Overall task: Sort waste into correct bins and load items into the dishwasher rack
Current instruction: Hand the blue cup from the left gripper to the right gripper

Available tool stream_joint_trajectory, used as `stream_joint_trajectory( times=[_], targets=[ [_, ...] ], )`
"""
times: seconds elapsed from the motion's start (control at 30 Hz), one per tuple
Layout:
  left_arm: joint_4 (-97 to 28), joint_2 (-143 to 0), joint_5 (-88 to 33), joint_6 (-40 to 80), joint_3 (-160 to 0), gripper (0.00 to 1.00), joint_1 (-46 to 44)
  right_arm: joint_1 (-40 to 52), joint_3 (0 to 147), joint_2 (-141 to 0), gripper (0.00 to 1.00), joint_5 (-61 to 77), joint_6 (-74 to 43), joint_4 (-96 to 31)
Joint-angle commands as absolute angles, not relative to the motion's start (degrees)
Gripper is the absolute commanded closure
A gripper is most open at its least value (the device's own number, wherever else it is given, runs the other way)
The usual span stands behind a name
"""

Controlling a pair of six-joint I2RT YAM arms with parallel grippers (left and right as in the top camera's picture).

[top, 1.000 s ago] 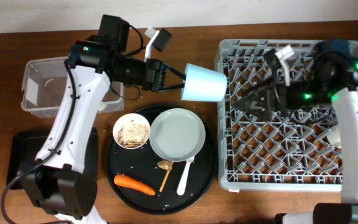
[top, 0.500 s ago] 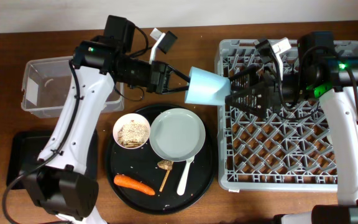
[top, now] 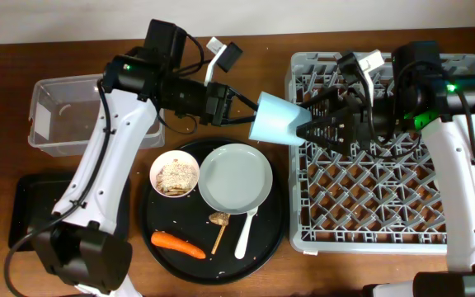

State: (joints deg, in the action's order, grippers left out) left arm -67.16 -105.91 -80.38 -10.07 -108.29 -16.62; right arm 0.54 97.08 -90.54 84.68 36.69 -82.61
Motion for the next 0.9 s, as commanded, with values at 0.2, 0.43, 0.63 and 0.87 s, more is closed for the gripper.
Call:
stream_joint_trajectory(
  times=[0.2, 0.43, 0.63, 0.87],
  targets=[
    [-63.44, -104.90, -81.65, -8.62, -108.97, 0.99, -16.62, 2.35, 97.51, -90.11, 0.19, 86.35, 37.21, -83.07],
    [-62.98, -104.90, -81.80, -8.62, -108.97, 1.00, -16.62, 2.35, 97.51, -90.15, 0.20, 84.62, 37.06, -83.07],
    [-62.50, -104.90, -82.76, -8.62, -108.97, 1.00, -16.62, 2.35, 97.51, -90.15, 0.34, 82.89, 37.04, -83.11],
    [-62.65, -104.90, -80.51, -8.64, -108.97, 0.64, -16.62, 2.33, 97.51, -90.15, 0.42, 82.65, 37.04, -83.11]
  ],
)
